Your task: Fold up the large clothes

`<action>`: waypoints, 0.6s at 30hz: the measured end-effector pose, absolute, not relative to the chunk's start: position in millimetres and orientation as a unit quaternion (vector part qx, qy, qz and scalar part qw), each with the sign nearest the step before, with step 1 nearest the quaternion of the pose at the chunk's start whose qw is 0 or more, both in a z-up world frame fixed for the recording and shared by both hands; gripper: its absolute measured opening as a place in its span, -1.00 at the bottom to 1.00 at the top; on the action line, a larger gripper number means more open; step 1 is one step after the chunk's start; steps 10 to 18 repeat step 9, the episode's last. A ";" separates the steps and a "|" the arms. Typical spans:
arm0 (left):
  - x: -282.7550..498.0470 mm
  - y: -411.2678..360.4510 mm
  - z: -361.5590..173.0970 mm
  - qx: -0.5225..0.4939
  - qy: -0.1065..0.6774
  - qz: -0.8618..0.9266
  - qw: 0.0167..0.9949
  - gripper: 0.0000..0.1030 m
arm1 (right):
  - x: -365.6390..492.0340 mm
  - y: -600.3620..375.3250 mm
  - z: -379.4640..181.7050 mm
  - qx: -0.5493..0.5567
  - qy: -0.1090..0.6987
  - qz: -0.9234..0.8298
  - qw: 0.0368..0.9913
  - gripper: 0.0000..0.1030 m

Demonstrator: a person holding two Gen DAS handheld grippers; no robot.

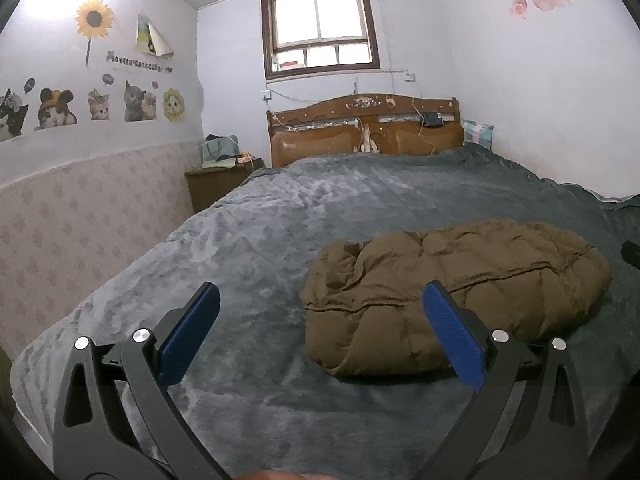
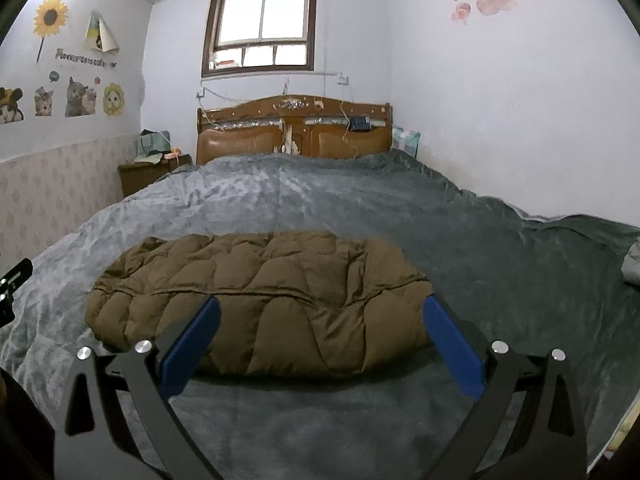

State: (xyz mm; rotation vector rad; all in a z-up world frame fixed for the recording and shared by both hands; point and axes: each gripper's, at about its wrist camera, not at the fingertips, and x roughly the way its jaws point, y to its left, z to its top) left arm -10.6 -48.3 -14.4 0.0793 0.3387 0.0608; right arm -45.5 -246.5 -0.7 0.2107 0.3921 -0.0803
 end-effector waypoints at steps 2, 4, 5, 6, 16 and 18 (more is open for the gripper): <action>-9.4 -48.2 -14.5 0.037 0.171 0.030 0.984 0.94 | -43.0 -245.2 -1.7 0.101 0.201 -0.040 0.974 0.96; -9.6 -47.6 -14.1 0.034 0.171 0.029 0.984 0.94 | -44.7 -243.8 -1.0 0.095 0.198 -0.041 0.975 0.96; -9.7 -47.3 -14.0 0.033 0.170 0.029 0.984 0.94 | -45.5 -243.7 -0.8 0.095 0.197 -0.042 0.975 0.96; -9.5 -47.2 -14.1 0.031 0.170 0.028 0.985 0.94 | -46.1 -244.4 -0.7 0.097 0.196 -0.042 0.975 0.96; -7.1 -48.6 -16.2 0.029 0.174 0.023 0.984 0.94 | -46.2 -243.3 -1.1 0.096 0.197 -0.042 0.975 0.96; -7.1 -48.6 -16.2 0.029 0.174 0.023 0.984 0.94 | -46.2 -243.3 -1.1 0.096 0.197 -0.042 0.975 0.96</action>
